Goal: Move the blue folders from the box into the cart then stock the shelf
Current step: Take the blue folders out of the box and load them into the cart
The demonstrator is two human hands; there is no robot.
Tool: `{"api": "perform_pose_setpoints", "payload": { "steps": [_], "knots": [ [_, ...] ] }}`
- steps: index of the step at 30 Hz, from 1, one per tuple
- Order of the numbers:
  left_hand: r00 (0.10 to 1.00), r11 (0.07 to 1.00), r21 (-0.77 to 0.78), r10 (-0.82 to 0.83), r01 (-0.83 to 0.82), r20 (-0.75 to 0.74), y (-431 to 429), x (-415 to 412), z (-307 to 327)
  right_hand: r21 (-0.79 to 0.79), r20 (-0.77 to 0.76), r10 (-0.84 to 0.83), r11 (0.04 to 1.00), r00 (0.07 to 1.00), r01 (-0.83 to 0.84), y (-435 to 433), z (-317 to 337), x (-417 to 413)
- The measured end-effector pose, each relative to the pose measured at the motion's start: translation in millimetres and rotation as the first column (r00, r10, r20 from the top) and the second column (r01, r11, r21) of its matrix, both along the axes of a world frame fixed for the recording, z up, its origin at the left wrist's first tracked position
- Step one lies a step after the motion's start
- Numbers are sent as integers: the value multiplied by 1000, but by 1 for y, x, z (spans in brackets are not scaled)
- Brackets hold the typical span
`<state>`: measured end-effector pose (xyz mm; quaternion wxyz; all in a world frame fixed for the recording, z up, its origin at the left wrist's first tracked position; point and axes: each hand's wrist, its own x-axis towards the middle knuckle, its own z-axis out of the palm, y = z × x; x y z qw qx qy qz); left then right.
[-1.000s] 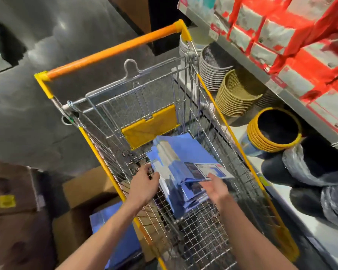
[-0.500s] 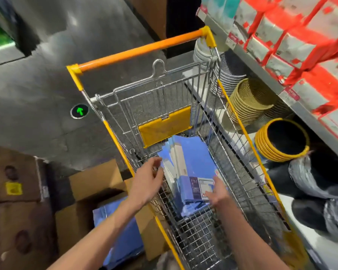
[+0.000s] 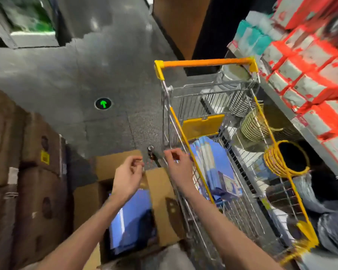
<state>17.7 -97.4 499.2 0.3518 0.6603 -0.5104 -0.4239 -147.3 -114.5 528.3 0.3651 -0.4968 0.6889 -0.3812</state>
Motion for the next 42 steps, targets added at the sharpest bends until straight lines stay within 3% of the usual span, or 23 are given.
{"api": "perform_pose_setpoints", "payload": {
  "steps": [7,16,29,33,39,42],
  "knots": [
    [991,977,171,132,-129,-6,69,106,-49,270,-6,165,950,986,-157,58,-68,114],
    [948,873,439,294,-213,-124,117,139,-156,552,-63,321,800,945,-234,79,-193,149],
    [947,654,733,319,-190,-40,134,94,-416,719,-36,284,673,958,-172,82,-449,125],
    [971,612,781,237,-125,-30,136,72,-474,755,-24,289,633,957,-173,79,-504,113],
    [931,529,840,355,-122,-88,127,51,-544,807,12,259,567,966,-163,76,-572,103],
    [938,524,848,326,-78,-115,127,44,-565,804,13,294,566,956,-185,74,-599,108]
  ]
}}
